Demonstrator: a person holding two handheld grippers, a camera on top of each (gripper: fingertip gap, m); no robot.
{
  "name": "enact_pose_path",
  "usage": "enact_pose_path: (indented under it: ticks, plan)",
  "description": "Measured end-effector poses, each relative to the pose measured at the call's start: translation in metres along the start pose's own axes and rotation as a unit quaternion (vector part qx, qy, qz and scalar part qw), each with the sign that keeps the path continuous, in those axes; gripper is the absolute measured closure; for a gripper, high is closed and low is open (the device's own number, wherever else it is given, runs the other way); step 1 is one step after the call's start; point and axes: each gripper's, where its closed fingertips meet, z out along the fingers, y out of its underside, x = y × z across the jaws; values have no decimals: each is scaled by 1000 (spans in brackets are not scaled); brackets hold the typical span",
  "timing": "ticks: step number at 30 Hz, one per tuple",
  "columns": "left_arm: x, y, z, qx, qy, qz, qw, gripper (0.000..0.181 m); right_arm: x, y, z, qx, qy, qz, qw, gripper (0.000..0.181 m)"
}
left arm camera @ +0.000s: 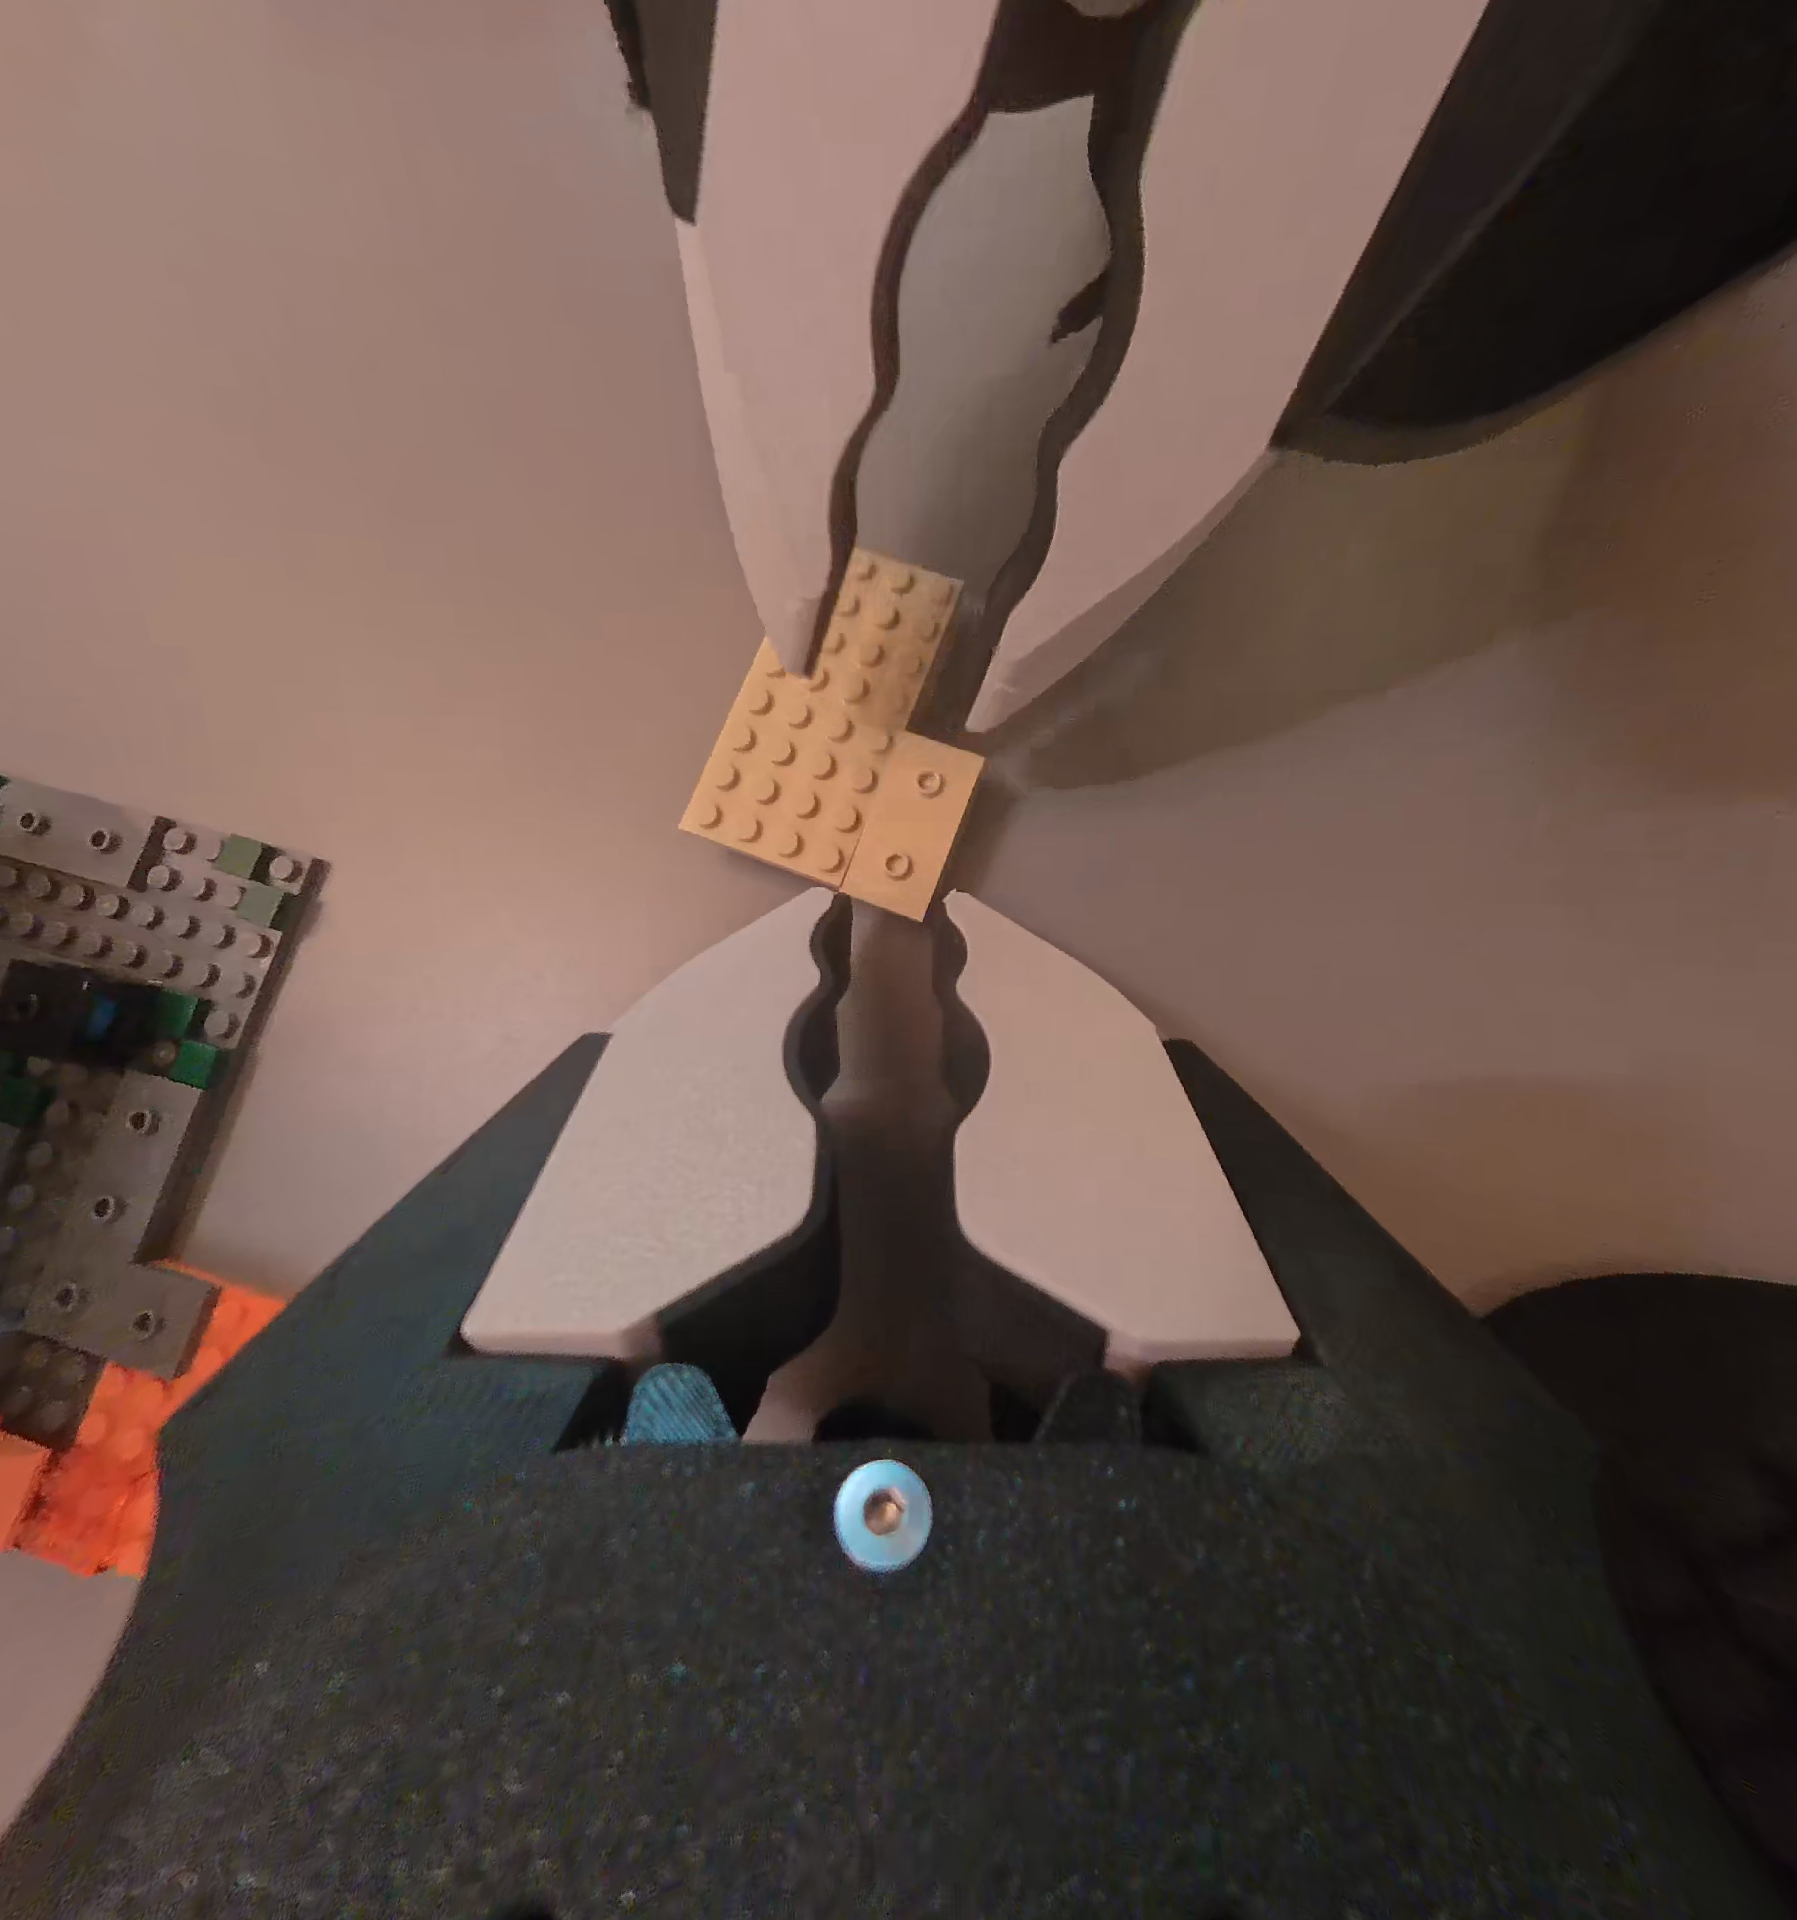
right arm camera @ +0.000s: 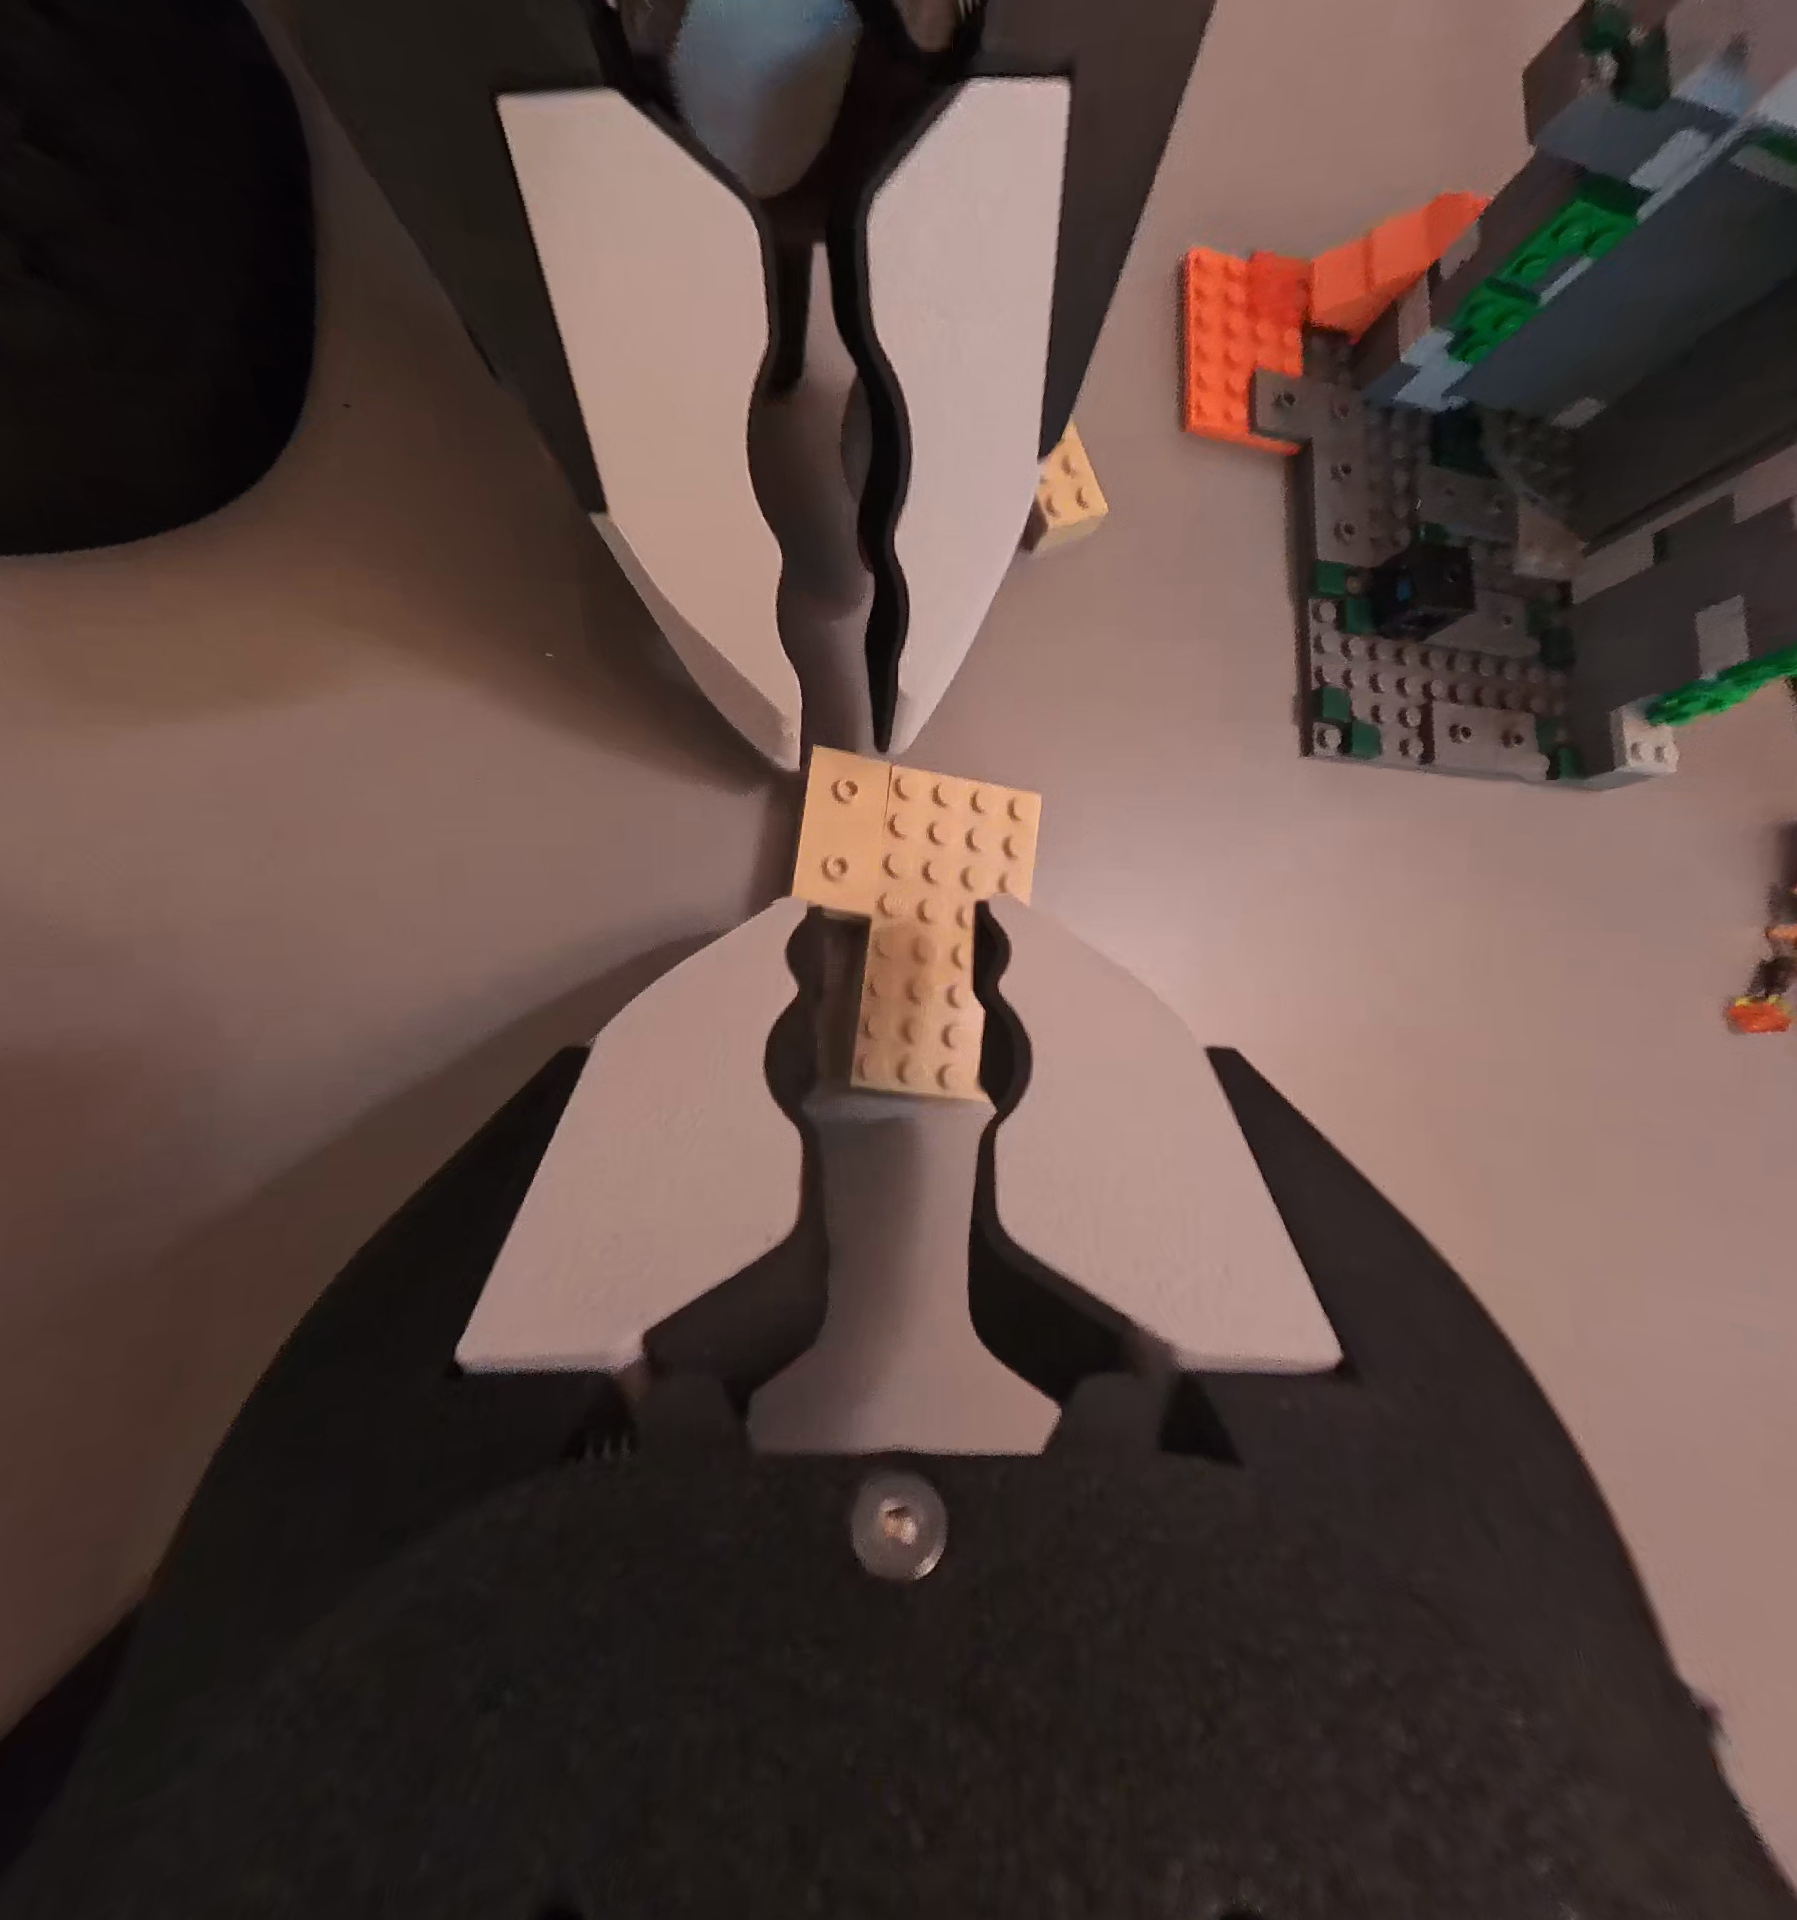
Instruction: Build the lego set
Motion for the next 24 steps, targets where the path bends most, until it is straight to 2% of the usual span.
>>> enact_pose_path:
  ticks: [4,8,15,18,24]
  plan:
    - [0,0,-2,-1,-2,3,1000,167,2,15,0,-19,-7,19,1000,139]
    - [-1,-1,-3,-1,-5,5,1000,167,6,27,3,-32,-18,36,999,135]
    - [2,3,0,-15,-3,8,1000,167,7,29,9,-26,-64,61,996,139]
    - [2,2,1,-16,-5,6,1000,167,7,28,10,-20,-65,60,996,146]
    - [1,2,2,-15,-7,6,1000,168,8,27,11,-15,-68,66,995,146]
